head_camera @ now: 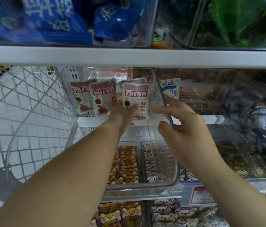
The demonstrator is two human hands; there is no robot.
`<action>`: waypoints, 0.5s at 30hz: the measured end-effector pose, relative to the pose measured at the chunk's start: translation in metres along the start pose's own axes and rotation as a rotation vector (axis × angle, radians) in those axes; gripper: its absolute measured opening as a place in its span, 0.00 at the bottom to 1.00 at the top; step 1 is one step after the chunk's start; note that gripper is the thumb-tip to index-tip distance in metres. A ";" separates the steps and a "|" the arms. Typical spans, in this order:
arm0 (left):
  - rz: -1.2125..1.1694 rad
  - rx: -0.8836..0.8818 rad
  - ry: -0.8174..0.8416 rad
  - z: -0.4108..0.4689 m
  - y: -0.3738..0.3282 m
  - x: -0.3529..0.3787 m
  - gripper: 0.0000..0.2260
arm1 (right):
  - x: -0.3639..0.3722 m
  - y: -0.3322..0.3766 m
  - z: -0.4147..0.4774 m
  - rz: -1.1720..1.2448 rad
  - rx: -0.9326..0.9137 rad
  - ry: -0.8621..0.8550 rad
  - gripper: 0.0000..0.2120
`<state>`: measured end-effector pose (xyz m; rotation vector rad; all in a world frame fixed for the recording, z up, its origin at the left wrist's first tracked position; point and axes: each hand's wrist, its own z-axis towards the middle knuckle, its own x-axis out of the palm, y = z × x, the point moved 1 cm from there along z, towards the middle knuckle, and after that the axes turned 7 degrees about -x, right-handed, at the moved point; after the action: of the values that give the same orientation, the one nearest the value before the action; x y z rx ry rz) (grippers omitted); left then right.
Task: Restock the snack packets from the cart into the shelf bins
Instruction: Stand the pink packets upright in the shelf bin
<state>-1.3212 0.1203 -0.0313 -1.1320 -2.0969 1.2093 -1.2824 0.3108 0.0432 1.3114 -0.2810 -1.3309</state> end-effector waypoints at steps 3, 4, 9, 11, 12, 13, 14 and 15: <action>-0.053 -0.023 -0.039 0.003 -0.003 0.001 0.12 | 0.000 0.002 0.000 0.010 0.010 -0.007 0.16; -0.060 -0.039 -0.043 0.003 -0.005 0.002 0.11 | 0.001 0.003 0.000 0.014 0.010 -0.006 0.16; 0.025 0.012 -0.117 0.004 -0.008 0.003 0.10 | 0.001 0.001 0.002 -0.002 0.014 0.003 0.16; 0.027 -0.002 -0.140 0.001 -0.006 -0.003 0.14 | 0.001 0.001 0.001 0.002 0.011 0.007 0.16; 0.046 0.007 -0.169 0.001 -0.005 -0.007 0.16 | 0.001 0.001 0.001 0.005 0.009 0.007 0.16; 0.080 0.029 -0.218 0.000 -0.003 -0.012 0.20 | 0.001 0.001 0.001 0.011 0.005 0.003 0.16; 0.120 0.065 -0.293 0.001 0.000 -0.018 0.25 | 0.001 0.001 0.000 0.019 0.000 -0.001 0.15; 0.162 0.095 -0.375 -0.001 0.001 -0.024 0.29 | 0.002 0.001 0.000 0.027 -0.003 -0.004 0.15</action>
<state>-1.3068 0.1005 -0.0312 -1.1183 -2.2144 1.6914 -1.2814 0.3089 0.0435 1.2983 -0.2987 -1.3112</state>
